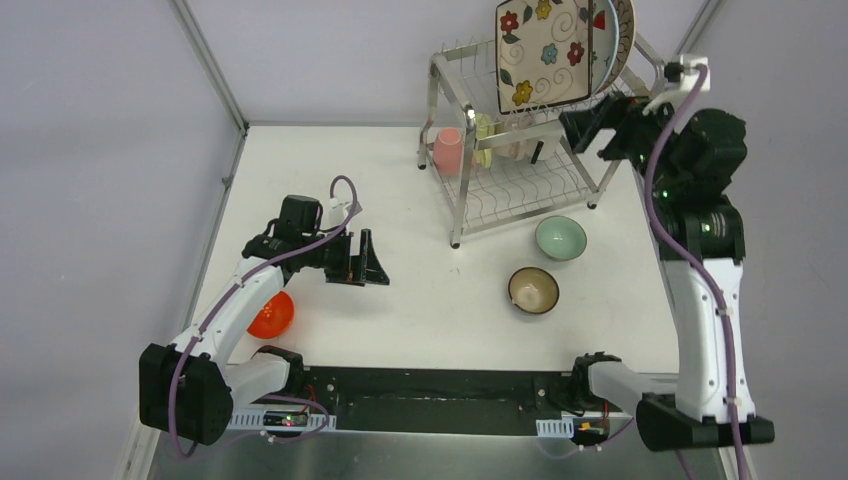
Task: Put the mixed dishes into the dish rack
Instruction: Insert the plate into the dish rack, then insert the bowl at the center of the board.
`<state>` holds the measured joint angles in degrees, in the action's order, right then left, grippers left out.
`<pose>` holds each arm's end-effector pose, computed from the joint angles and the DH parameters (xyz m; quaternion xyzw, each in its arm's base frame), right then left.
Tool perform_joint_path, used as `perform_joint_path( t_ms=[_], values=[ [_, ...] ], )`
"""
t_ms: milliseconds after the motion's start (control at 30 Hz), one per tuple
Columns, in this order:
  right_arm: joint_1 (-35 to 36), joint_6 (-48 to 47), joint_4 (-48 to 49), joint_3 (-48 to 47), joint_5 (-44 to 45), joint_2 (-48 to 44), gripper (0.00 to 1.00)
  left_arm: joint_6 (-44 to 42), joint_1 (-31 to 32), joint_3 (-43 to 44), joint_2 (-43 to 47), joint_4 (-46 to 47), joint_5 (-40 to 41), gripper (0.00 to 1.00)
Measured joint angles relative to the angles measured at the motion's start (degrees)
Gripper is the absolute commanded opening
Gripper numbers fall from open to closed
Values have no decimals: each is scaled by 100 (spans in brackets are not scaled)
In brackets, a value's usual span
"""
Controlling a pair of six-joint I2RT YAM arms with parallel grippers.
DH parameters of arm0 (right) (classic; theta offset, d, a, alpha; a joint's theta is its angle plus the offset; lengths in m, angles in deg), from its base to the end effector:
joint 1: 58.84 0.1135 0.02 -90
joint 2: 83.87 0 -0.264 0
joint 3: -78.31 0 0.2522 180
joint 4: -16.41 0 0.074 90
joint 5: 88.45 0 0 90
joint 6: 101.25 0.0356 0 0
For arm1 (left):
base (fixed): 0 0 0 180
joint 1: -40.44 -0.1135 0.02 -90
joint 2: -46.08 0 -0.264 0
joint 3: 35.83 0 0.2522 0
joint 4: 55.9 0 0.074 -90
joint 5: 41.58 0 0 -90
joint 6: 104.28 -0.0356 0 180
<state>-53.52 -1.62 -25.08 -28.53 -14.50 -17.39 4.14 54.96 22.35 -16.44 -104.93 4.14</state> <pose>0.2132 0.0297 0.5168 -0.0711 0.7102 0.1890 0.6744 0.1961 -0.0765 0.2488 0.0884 0.8829 -0.4256 0.1777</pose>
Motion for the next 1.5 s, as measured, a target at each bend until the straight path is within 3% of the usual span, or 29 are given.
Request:
perform_joint_path(
  t_ms=[100,400,633,900,1167,1500],
  values=[
    [0,396,-212,557,35,-741,100,24,0,4,52,-11,70,99],
    [0,2017,-1130,2280,645,-2363,100,151,0,459,101,-20,83,99],
    [0,2761,-2494,3036,1202,-2103,100,125,0,881,83,79,258,99],
    [-2,3449,-3556,3364,2090,-1453,99,-2,0,807,323,55,1119,99],
    [-11,3971,-3279,4205,2736,-1797,92,160,0,713,590,-133,2179,97],
    [-50,4369,-1958,4723,2885,-1388,92,155,0,634,592,-144,2205,94]
  ],
)
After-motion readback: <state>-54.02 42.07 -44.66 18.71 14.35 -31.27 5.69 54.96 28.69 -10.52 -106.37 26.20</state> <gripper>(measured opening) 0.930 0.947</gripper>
